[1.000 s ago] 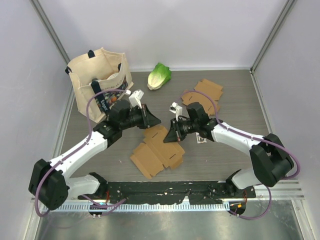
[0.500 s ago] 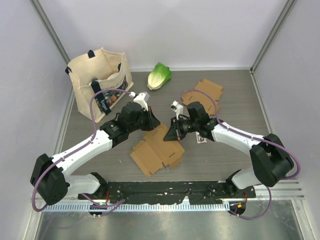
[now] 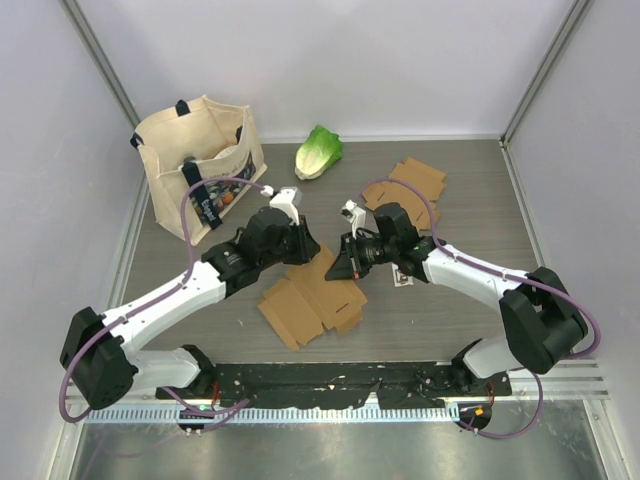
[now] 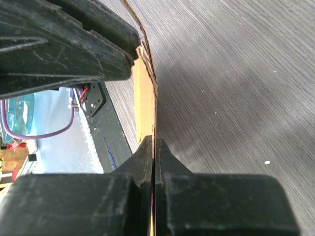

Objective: Fold the paper box

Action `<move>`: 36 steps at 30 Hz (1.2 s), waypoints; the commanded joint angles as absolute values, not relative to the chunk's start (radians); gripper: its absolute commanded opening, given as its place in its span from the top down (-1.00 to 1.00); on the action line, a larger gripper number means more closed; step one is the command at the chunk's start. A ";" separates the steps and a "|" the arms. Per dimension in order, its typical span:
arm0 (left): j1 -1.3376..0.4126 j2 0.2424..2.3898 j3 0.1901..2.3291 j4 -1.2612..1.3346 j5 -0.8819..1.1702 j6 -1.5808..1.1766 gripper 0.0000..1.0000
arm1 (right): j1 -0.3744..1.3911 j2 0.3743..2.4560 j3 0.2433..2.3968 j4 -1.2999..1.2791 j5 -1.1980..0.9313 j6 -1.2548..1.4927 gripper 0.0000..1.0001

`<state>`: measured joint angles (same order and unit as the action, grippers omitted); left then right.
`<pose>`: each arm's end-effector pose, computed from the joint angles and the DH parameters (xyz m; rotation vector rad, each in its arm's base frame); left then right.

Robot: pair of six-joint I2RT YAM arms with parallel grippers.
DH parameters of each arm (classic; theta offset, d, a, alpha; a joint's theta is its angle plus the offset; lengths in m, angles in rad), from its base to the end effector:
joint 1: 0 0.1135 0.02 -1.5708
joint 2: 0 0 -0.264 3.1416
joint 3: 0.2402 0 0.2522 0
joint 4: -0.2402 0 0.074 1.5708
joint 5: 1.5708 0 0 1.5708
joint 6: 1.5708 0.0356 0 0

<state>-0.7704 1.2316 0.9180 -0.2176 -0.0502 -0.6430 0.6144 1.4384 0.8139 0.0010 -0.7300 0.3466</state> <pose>0.2008 -0.1924 0.2885 0.1087 2.2009 -0.7767 0.2319 0.1927 0.2219 -0.7488 2.2056 1.3161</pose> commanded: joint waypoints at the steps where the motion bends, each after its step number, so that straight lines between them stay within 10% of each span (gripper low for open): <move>1: -0.772 1.193 0.989 -0.248 -0.115 -0.617 0.60 | 0.623 1.407 0.816 0.055 -0.729 0.350 0.99; 36: -0.834 1.211 0.873 -0.187 -0.020 -0.721 0.93 | 0.637 1.394 0.819 0.135 -0.719 0.416 0.99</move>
<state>-0.8101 1.2514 0.9009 -0.1940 -0.0788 -0.6930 0.6361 1.4307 0.8005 0.0185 -0.7132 0.4007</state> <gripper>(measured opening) 0.034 0.037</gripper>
